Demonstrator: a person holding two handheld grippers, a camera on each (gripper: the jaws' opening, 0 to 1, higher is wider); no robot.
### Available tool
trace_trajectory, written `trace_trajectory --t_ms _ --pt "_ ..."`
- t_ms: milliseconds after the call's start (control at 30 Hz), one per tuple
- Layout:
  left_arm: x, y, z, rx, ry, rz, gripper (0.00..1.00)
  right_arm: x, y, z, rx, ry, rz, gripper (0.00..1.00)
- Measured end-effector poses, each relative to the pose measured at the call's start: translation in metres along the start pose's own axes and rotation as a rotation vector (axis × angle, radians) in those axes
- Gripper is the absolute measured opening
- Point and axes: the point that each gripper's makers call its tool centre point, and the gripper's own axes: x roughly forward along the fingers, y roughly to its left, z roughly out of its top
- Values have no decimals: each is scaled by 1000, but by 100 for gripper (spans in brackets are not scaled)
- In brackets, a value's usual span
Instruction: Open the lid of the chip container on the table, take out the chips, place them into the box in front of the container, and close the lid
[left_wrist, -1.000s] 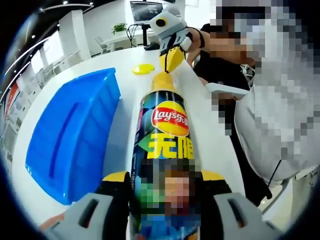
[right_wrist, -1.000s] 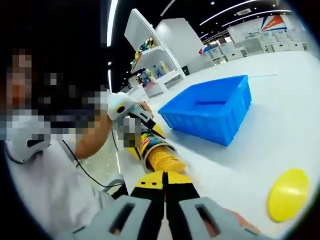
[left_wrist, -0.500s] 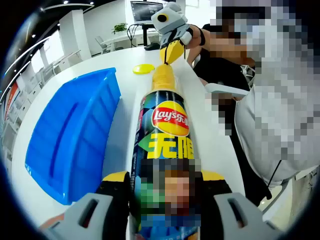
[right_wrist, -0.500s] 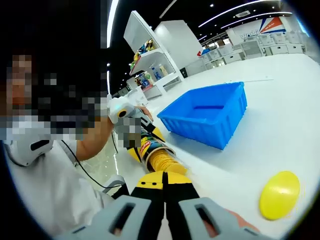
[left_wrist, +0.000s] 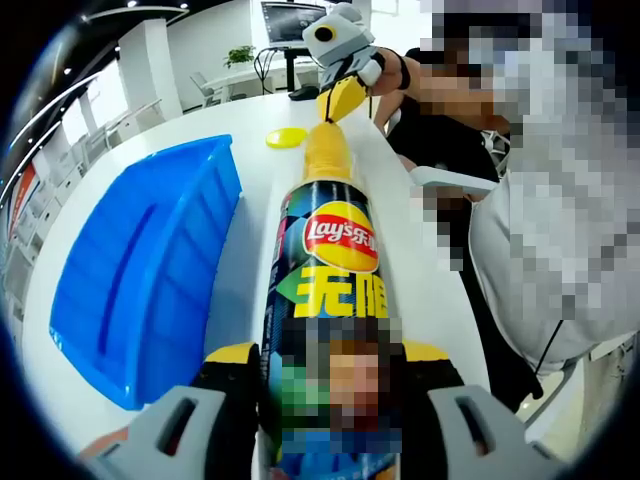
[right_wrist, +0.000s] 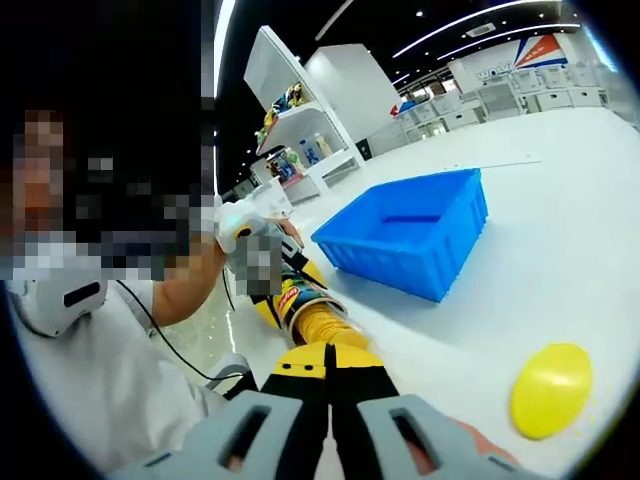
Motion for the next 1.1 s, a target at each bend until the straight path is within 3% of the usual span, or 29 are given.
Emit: trace_trajectory --t_ms 433,1100 --pt "0 -3 1 0 4 -2 55 -3 -6 8 2 -20 6 0" --pt "0 -5 2 -4 3 -6 55 -10 16 23 -86 -31 18 0"
